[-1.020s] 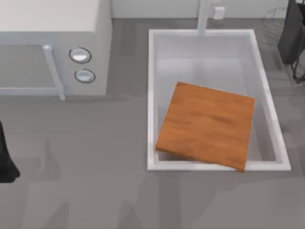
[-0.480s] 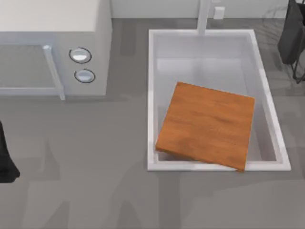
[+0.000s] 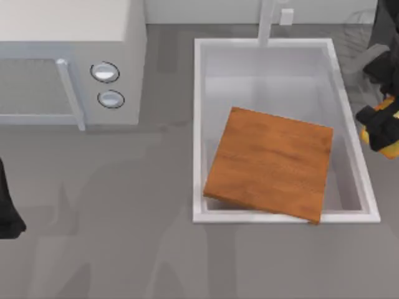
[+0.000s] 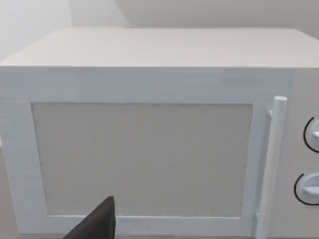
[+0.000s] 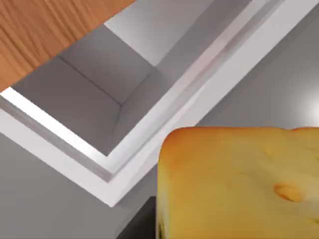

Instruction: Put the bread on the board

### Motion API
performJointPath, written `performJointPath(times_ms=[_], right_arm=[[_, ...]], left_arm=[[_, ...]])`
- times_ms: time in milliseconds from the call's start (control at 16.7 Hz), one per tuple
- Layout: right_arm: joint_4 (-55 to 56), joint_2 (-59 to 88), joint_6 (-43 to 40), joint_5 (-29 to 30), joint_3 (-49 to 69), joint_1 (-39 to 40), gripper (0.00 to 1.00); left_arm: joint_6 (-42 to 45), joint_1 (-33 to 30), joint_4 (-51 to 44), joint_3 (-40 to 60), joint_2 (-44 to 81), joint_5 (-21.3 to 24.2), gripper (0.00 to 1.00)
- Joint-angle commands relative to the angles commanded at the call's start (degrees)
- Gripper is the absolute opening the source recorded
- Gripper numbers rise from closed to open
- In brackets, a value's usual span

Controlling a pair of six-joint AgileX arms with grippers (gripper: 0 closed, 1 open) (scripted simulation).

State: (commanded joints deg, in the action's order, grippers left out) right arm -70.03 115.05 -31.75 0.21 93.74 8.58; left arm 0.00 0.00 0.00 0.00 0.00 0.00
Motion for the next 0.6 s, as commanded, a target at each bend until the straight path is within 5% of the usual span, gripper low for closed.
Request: performJointPath(times_ms=[300, 600], right_arm=[[-2.83, 11.84, -21.53, 0.09, 14.61, 12.74, 0.0], [-3.41, 16.66, -29.74, 0.29, 21.65, 19.17, 0.0]], left_arm=[[0.0, 0.0, 0.0, 0.0, 0.0, 0.0, 1.0], [0.0, 0.0, 0.0, 0.0, 0.0, 0.0, 1.0]])
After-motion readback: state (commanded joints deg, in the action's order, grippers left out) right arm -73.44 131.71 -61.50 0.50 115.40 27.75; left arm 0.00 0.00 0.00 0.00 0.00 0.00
